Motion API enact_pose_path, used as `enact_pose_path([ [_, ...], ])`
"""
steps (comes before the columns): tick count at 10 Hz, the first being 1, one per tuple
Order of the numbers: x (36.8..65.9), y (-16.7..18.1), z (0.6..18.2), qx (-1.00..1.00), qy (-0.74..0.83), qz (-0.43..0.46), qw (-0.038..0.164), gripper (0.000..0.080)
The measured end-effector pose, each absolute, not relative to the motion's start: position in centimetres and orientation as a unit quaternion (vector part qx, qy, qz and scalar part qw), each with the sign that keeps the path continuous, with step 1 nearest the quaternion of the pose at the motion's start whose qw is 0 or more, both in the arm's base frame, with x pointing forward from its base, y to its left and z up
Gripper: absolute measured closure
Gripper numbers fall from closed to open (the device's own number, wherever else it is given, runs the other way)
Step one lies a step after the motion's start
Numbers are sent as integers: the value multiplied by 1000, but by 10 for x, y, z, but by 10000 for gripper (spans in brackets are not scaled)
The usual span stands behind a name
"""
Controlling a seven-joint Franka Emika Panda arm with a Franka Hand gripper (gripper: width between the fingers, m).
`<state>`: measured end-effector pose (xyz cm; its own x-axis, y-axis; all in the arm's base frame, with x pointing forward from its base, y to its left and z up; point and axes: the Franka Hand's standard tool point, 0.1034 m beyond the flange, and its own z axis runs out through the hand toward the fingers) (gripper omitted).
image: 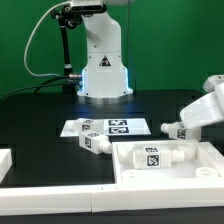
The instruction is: Assemble one leg
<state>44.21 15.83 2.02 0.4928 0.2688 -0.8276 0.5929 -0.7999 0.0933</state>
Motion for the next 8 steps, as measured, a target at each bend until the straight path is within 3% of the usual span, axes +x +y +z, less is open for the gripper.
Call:
enact_pose_path([
  [4, 436, 155, 9, 845, 241, -436, 194, 150],
  [5, 436, 155, 9, 845, 240, -436, 194, 243],
  [6, 436, 155, 9, 845, 240, -436, 194, 392],
  [7, 436, 154, 9, 845, 240, -436, 194, 392],
  [8, 436, 154, 10, 845, 240, -437, 194, 515],
])
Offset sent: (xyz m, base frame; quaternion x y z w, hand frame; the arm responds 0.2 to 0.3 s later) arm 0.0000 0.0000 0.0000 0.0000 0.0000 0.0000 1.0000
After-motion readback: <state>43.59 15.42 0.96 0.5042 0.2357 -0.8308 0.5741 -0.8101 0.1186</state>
